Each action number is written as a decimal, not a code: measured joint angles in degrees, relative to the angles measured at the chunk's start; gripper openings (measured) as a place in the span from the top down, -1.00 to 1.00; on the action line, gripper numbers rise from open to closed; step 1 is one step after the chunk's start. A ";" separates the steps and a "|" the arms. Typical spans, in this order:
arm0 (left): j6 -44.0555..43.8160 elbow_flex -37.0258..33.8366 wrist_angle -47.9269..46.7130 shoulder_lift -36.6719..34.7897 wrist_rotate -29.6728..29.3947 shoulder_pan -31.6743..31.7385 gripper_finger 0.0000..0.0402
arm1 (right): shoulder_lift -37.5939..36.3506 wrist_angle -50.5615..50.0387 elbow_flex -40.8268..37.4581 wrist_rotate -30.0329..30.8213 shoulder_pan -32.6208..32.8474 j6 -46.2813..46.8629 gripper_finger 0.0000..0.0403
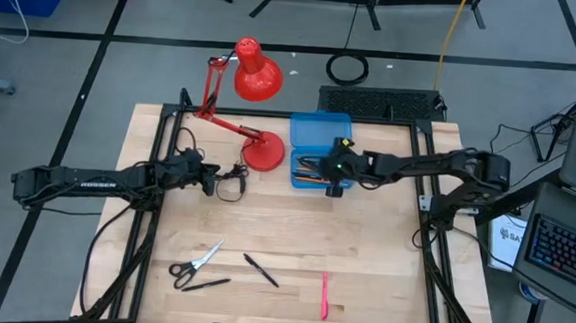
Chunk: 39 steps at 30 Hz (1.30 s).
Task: Pick & place school supplies into a supply box
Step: Put the black pen into the blue supply box
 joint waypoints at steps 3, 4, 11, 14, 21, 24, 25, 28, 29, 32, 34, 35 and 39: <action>0.39 0.00 0.34 0.01 -0.09 0.02 0.85 | 1.34 -0.58 0.82 -0.03 -0.08 -2.53 0.94; 0.46 0.00 0.37 0.01 -0.11 0.00 0.85 | 1.71 -0.60 0.96 -0.05 -0.08 -3.31 0.94; 0.60 0.00 0.88 -0.02 -0.61 0.02 0.85 | 3.41 -0.13 0.98 -0.21 -0.05 -6.46 0.93; 0.61 0.00 1.11 -0.02 -0.84 0.02 0.85 | 3.37 -0.05 0.97 -0.22 -0.05 -6.53 0.91; 0.62 0.00 2.27 -0.02 -1.01 0.02 0.85 | 3.35 -0.58 0.96 -2.72 -0.22 -8.03 0.93; 0.62 0.00 2.24 -0.02 -1.03 0.01 0.85 | 3.37 -0.64 0.96 -4.77 -0.60 -8.08 0.93; 0.62 0.00 2.24 -0.02 -1.02 0.02 0.85 | 3.37 -0.63 0.96 -4.83 -0.74 -7.81 0.93; 0.62 0.00 2.24 -0.02 -1.03 0.02 0.85 | 3.37 -0.54 0.94 -4.75 -1.18 -7.34 0.91; 0.62 0.00 2.24 -0.02 -1.03 0.01 0.85 | 3.37 -0.36 0.92 -4.72 -1.29 -6.34 0.90; 0.63 0.00 2.25 -0.02 -1.04 0.02 0.85 | 3.37 -0.21 0.92 -4.75 -1.67 -3.50 0.85; 0.77 0.00 2.26 0.00 -1.03 0.02 0.85 | 3.37 -0.35 0.92 -4.74 -1.87 -2.83 0.83; 0.77 0.00 2.26 -0.02 -1.05 0.02 0.85 | 3.37 -0.35 0.92 -4.72 -1.89 -2.52 0.83; 0.73 0.00 2.24 -0.02 -1.03 0.02 0.85 | 3.37 -0.15 0.92 -4.72 -1.91 -2.09 0.84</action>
